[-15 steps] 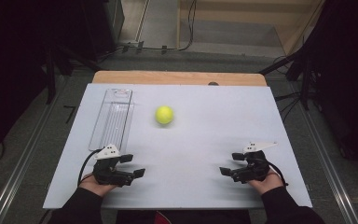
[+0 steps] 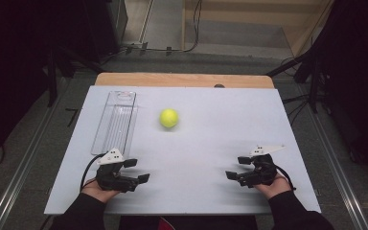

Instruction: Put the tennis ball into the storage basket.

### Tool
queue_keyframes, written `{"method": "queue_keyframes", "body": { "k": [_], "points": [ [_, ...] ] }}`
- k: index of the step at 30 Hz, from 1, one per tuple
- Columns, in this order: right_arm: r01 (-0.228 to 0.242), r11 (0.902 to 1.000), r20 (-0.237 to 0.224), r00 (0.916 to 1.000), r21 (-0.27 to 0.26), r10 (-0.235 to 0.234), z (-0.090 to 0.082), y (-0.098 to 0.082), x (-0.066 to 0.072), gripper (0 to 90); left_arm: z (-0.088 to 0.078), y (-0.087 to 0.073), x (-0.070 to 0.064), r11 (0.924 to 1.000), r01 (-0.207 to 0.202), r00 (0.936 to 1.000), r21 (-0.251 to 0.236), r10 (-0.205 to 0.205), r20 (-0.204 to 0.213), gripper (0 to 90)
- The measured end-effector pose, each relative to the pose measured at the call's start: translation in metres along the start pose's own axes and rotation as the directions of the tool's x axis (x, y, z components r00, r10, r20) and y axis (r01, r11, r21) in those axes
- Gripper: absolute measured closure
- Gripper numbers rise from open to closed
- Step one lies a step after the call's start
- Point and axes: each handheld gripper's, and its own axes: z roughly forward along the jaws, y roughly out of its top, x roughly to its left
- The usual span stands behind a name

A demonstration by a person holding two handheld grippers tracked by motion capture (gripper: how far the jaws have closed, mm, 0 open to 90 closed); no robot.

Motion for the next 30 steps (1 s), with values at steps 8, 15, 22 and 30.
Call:
{"method": "queue_keyframes", "body": {
  "k": [8, 15, 22, 30],
  "points": [
    [0.005, 1.0000, 0.003, 1.0000, 0.003, -0.005, -0.0005, 0.0000, 0.0016, 12.4, -0.0008, -0.0005, 0.0016, 0.9999, 0.008, 1.0000, 0.010, -0.008, -0.005, 21.2],
    [0.010, 1.0000, 0.007, 0.9999, 0.001, -0.010, -0.0012, -0.0004, 0.0013, 12.4, -0.0004, -0.0007, 0.0025, 0.9998, 0.013, 0.9999, 0.012, -0.013, -0.006, 21.2],
    [0.009, 1.0000, 0.007, 0.9999, -0.001, -0.009, -0.0015, -0.0005, 0.0015, 12.4, -0.0003, -0.0006, 0.0025, 0.9998, 0.013, 0.9999, 0.017, -0.013, -0.009, 21.2],
    [0.009, 1.0000, 0.007, 0.9999, -0.001, -0.009, -0.0018, -0.0005, 0.0016, 12.4, -0.0005, -0.0004, 0.0025, 0.9998, 0.012, 0.9999, 0.016, -0.012, -0.009, 21.2]
  ]
}}
